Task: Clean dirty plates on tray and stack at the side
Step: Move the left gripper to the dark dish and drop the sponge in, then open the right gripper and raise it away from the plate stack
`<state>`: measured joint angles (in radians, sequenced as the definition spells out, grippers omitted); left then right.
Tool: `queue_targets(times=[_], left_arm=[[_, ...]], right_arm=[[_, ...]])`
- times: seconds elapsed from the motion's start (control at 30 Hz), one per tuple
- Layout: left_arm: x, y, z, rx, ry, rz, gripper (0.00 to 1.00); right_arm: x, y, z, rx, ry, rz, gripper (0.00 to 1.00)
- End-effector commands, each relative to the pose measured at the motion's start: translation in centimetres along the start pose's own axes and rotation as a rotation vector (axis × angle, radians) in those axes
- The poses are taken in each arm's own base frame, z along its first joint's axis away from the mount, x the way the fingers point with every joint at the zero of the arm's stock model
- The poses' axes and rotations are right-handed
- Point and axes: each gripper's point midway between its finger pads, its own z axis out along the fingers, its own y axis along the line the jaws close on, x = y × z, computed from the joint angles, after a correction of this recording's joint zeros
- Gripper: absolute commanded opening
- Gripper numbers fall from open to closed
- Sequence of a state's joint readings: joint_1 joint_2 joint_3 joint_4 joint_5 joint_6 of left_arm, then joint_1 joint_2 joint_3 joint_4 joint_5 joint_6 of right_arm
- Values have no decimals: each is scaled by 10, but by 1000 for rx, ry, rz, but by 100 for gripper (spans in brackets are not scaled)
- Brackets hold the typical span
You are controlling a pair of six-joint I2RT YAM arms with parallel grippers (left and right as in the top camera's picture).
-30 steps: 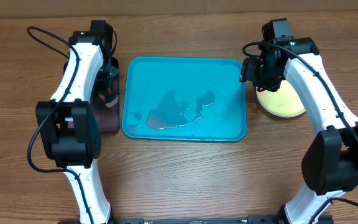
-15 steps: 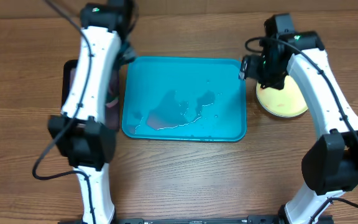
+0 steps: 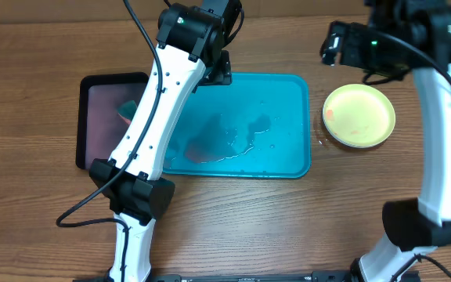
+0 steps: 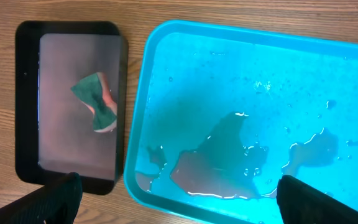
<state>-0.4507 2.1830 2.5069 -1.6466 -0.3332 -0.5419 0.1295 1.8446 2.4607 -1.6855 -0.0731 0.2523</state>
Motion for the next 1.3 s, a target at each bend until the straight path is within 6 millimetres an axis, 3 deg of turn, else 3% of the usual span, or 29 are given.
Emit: queue_targets(times=[0.0,0.17,0.4,0.9,1.1,1.27], left_arm=[[-1,2,-3,-5,-11,22,100],[-1,2,-3,-5,-11,21,100],[-1,2,-3,-5,-11,21,100],[-1,2,-3,-5,-11,21,100],[-1,2,-3,-5,-11,21,100],[-1,2,-3,-5,-11,21,100]], right_arm=[[-5,1,-50,-14,-133,-28,100],[3,3,-88,-42,-218,-35,100],[14,11,-119,-109,-270,-47,100],[13,11,-115,-109,-263,-47,100],[-2,-1,-115,-23,-319,-64,100],[-10,2,-126,-30,-381,-125,100]])
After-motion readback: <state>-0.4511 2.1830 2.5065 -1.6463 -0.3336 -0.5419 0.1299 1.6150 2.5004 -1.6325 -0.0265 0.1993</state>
